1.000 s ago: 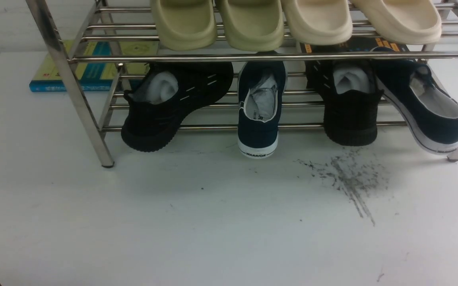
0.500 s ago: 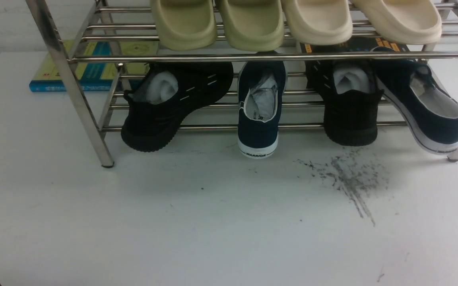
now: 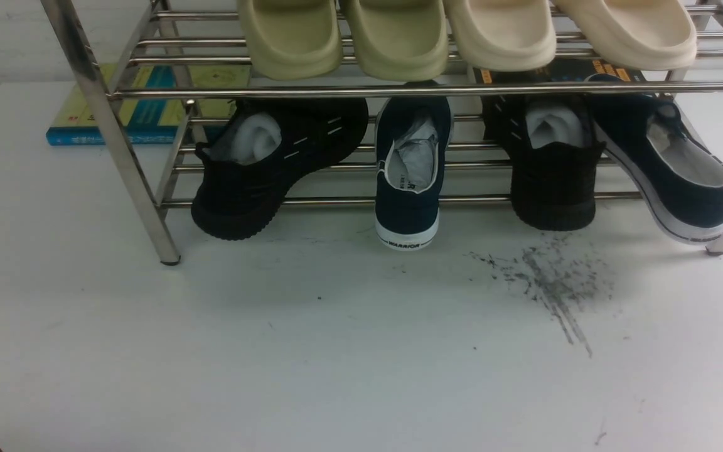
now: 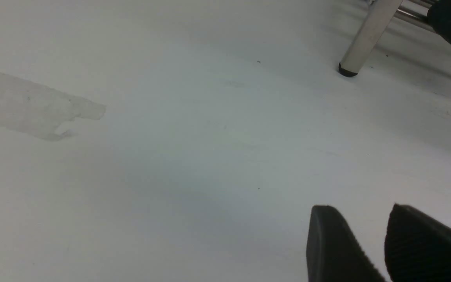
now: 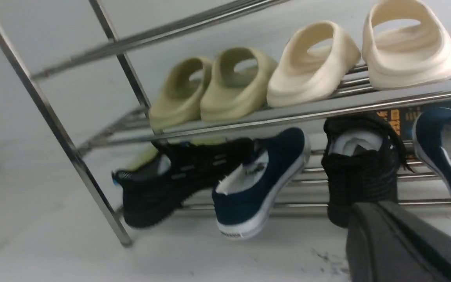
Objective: Take the shoes off the shelf with your hand on the white table.
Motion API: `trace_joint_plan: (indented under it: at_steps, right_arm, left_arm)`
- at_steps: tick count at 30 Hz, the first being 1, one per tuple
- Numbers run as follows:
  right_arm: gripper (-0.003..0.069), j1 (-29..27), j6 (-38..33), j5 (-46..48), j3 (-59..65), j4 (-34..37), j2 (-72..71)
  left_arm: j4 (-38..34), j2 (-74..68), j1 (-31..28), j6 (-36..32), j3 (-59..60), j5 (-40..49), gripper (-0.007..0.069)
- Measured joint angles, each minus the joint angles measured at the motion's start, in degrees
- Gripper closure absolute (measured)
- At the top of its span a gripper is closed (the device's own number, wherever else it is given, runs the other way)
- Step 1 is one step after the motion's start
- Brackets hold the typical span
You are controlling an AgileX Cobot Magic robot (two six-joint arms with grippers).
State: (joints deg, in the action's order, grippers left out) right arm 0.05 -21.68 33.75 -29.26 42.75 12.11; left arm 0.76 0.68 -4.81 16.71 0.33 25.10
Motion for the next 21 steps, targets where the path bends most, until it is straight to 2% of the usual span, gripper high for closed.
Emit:
trace_joint_plan:
  at_steps: [1,2,6,9,12,15,21]
  right_arm:
    - [0.0672,0.0,1.54,5.4,-2.29,-5.71,3.86]
    - [0.0672,0.0,2.1,6.91,-2.79,-6.36,4.91]
    - [0.067,0.0,10.04,24.12,-6.93,-22.11,18.16]
    - [0.067,0.0,16.11,29.99,-8.84,-29.16,27.41]
    - [0.0667,0.0,19.55,29.68,-10.87,-30.85,35.22]
    - [0.0666,0.0,19.33,28.36,-13.35,-30.59,41.0]
    - [0.0655,0.0,13.03,23.81,-22.71,-25.99,52.16]
  left_arm:
    - [0.0,0.0,0.0,0.0,0.0,0.0,0.0383]
    - [0.0,0.0,0.0,0.0,0.0,0.0,0.0383]
    - [0.0,0.0,0.0,0.0,0.0,0.0,0.0383]
    - [0.02,0.0,0.0,0.0,0.0,0.0,0.0383]
    - [0.02,0.0,0.0,0.0,0.0,0.0,0.0383]
    - [0.02,0.0,0.0,0.0,0.0,0.0,0.0383]
    - [0.02,0.0,0.0,0.0,0.0,0.0,0.0383]
